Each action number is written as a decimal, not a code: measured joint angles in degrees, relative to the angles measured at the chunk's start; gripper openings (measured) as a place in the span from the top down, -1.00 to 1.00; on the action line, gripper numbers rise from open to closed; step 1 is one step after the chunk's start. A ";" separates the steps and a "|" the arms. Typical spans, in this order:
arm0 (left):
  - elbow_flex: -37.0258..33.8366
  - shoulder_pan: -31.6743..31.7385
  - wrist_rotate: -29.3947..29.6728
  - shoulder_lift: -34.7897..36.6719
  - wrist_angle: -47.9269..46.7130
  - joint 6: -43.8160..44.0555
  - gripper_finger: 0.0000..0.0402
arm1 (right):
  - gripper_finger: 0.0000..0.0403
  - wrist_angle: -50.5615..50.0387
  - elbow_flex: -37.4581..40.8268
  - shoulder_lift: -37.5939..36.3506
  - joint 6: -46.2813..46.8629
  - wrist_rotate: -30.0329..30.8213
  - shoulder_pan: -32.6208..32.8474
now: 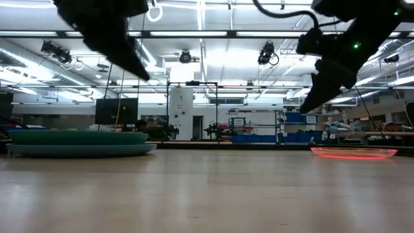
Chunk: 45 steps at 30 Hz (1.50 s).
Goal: Stack plastic plates
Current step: Stack the orange plate on top of the light green plate
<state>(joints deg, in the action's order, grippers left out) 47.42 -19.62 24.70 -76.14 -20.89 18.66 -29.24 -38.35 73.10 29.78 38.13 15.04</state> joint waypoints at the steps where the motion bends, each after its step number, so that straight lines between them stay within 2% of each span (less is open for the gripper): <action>1: 0.00 0.00 0.04 0.00 1.88 -0.99 0.15 | 0.50 -0.21 0.02 0.00 0.02 -1.28 -0.72; 5: 0.00 0.04 0.08 0.00 6.97 -1.73 0.15 | 0.50 -0.98 0.01 0.00 0.03 -8.43 -4.12; 11: -0.02 0.02 0.06 0.00 7.54 0.74 0.15 | 0.50 -4.43 0.00 0.00 0.26 -19.39 -8.72; 20: -0.04 0.02 0.06 -0.02 8.65 1.70 0.15 | 0.50 -13.76 0.00 0.00 1.15 -24.21 -13.82; 27: -0.04 -0.65 0.09 -0.10 8.40 1.68 0.15 | 0.50 -16.78 0.00 0.00 2.32 -31.30 -17.49; 35: -0.12 -2.84 -1.12 -2.69 6.42 1.70 0.15 | 0.50 -23.27 0.00 0.01 2.47 -31.83 -19.85; 45: -0.07 -3.59 -4.96 -7.10 6.05 4.50 0.15 | 0.50 -26.35 0.00 0.02 1.10 -32.07 -22.63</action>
<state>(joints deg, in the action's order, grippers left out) 47.35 -23.21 19.74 -83.23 -14.84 23.16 -55.59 -38.35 73.12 30.88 6.06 -7.59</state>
